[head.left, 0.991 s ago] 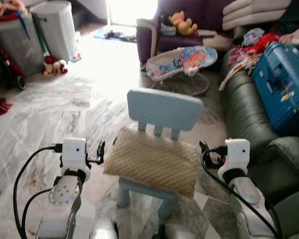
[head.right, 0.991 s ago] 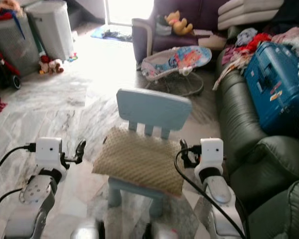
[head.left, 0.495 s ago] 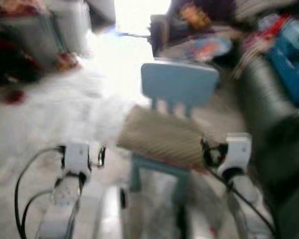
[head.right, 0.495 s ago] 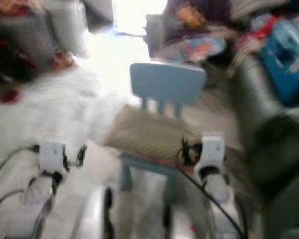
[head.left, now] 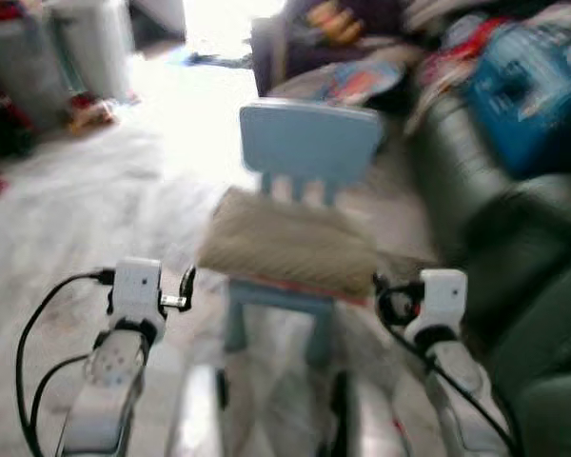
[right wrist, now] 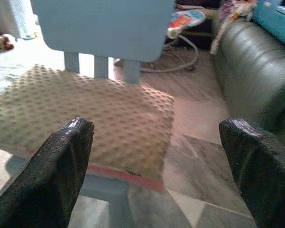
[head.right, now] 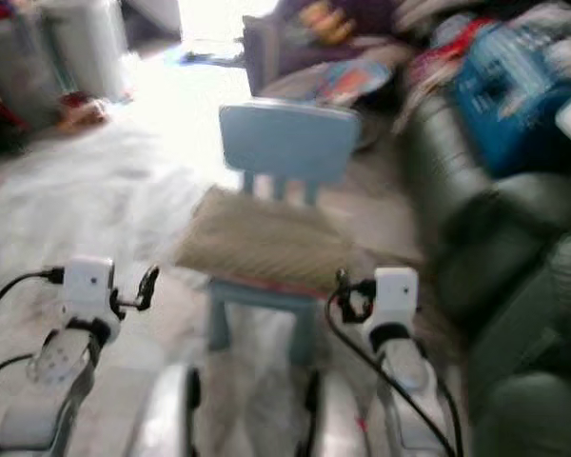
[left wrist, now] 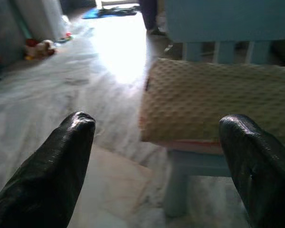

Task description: Move the pillow to the sofa

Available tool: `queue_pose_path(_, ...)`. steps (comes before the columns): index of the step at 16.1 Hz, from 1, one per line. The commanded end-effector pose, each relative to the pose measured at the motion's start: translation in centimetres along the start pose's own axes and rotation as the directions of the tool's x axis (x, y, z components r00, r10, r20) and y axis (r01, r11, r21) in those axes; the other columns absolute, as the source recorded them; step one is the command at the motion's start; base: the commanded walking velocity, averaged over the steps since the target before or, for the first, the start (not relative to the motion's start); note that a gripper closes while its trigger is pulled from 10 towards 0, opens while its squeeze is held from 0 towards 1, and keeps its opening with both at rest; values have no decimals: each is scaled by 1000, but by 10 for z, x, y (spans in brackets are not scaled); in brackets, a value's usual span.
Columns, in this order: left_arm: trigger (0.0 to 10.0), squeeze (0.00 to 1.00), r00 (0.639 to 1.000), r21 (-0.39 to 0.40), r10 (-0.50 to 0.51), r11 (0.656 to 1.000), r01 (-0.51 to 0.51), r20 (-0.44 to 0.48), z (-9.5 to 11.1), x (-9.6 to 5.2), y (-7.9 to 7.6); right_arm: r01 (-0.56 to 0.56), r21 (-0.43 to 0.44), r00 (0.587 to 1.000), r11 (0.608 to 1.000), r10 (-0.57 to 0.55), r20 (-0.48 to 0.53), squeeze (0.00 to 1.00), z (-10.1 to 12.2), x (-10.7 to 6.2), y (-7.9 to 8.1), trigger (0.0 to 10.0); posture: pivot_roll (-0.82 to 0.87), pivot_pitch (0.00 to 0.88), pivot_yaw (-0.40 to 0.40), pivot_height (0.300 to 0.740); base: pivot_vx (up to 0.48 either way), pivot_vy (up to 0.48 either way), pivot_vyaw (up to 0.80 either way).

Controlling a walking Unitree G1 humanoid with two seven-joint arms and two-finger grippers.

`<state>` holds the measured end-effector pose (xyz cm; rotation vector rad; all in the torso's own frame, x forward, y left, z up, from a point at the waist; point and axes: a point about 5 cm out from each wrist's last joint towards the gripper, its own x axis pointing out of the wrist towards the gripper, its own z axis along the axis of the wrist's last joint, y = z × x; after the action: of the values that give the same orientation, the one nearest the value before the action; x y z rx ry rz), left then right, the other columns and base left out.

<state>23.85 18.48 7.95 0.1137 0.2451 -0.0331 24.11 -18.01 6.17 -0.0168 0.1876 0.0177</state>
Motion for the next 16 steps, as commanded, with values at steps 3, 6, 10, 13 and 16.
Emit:
queue_pose_path(3,10000,0,1000,-2,-5,1000,5,20,6,-2,-2,-13,-3,1000,1000,13,16,0,6,2,1,10000,68,26,-30,613,309,0,0)
queue_pose_path(6,10000,0,1000,-11,-3,1000,3,28,8,-1,-1,-20,-7,1000,1000,20,13,0,7,2,0,10000,60,34,-31,613,369,0,0)
queue_pose_path(10,10000,0,1000,-22,6,1000,-5,30,9,0,-3,-26,-10,1000,1000,26,14,0,8,2,-1,10000,53,39,-37,613,380,0,0)
queue_pose_path(13,10000,0,1000,-29,5,1000,-4,22,8,1,-4,-25,-17,1000,1000,25,13,0,9,4,-2,10000,51,48,-40,613,365,0,0)
queue_pose_path(16,10000,0,1000,-34,11,999,-10,18,7,2,-5,-22,-26,1000,999,22,13,0,10,4,-2,10000,50,46,-43,613,107,0,0)
